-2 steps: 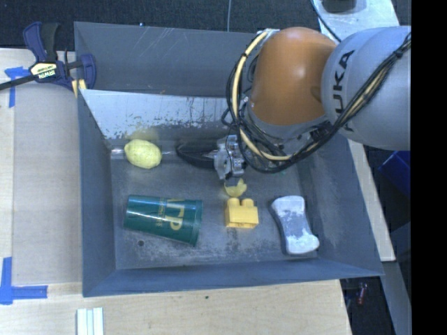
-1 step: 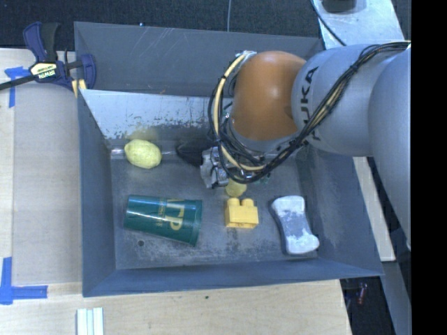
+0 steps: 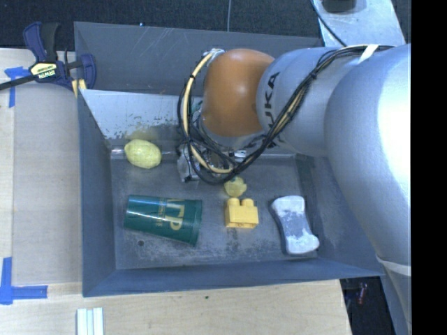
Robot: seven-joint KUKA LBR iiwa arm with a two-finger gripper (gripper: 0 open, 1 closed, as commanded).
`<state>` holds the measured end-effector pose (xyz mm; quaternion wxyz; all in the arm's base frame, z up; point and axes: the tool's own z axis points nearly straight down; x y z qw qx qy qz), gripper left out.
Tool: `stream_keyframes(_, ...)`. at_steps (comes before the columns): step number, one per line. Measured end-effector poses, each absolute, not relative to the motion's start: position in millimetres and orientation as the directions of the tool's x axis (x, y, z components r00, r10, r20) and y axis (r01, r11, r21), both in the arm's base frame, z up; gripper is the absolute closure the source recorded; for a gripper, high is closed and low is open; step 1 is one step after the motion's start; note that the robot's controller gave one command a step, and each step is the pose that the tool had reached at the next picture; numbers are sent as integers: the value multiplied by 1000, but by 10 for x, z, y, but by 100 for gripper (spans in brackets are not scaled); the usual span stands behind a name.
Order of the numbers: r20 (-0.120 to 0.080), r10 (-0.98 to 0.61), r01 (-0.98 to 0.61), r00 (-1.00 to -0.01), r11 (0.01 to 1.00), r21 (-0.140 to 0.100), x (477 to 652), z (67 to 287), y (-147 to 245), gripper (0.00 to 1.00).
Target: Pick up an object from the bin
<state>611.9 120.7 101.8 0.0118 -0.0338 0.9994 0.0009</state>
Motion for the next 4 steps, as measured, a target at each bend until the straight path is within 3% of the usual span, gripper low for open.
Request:
stream_keyframes(1,-13,-90,-90,-996,996,-2,6119,798,937,100)
stream_keyframes(2,-21,-71,-71,-997,997,0,6108,769,1066,100)
stream_keyframes(3,-22,-89,-89,-996,996,-2,6070,734,1601,100)
stream_keyframes(4,-33,-133,-133,-991,991,-1,6292,724,1881,100)
